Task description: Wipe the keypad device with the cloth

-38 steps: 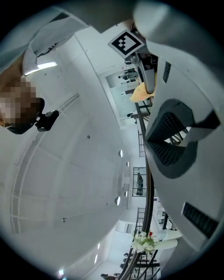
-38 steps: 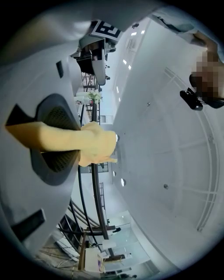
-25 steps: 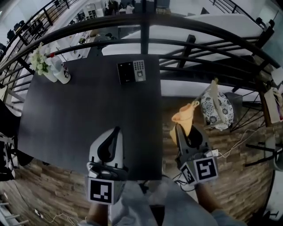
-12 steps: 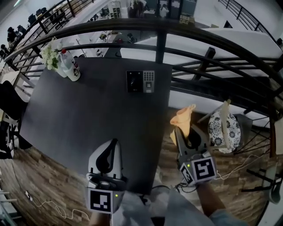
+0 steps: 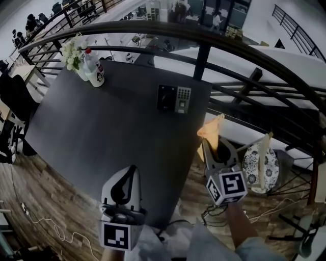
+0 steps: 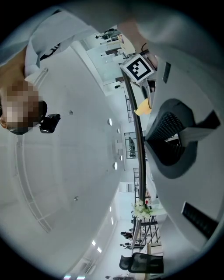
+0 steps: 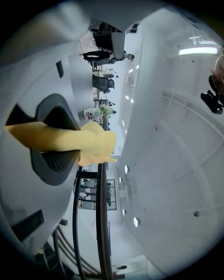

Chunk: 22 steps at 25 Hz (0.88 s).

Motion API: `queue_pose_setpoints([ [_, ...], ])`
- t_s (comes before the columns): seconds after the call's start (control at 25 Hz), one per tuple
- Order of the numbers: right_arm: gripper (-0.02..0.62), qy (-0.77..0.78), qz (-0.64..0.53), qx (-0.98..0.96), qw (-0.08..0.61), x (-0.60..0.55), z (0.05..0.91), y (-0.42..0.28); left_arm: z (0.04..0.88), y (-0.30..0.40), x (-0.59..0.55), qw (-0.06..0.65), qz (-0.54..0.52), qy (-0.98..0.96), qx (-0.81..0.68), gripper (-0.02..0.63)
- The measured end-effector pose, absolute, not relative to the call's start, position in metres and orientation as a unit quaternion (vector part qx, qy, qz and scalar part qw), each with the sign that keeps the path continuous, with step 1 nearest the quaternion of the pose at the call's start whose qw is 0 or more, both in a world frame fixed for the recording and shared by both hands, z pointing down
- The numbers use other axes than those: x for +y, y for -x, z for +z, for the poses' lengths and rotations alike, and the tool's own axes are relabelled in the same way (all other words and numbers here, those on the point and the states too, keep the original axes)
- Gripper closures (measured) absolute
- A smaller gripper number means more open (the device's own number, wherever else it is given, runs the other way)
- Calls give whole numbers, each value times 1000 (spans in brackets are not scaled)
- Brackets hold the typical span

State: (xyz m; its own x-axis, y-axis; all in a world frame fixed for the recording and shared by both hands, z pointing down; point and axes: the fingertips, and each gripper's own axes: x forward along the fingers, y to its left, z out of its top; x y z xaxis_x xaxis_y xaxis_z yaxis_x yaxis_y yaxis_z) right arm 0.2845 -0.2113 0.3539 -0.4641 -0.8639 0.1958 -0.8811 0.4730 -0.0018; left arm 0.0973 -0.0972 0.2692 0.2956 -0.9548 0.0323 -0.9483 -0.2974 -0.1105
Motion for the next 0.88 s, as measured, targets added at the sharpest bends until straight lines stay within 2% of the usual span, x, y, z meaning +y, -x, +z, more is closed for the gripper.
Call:
queue_pose_setpoints([
  [0.88,493,-542,45,-828,134,-326,385,-243,295,-51,-145,21,-51,814,578,600],
])
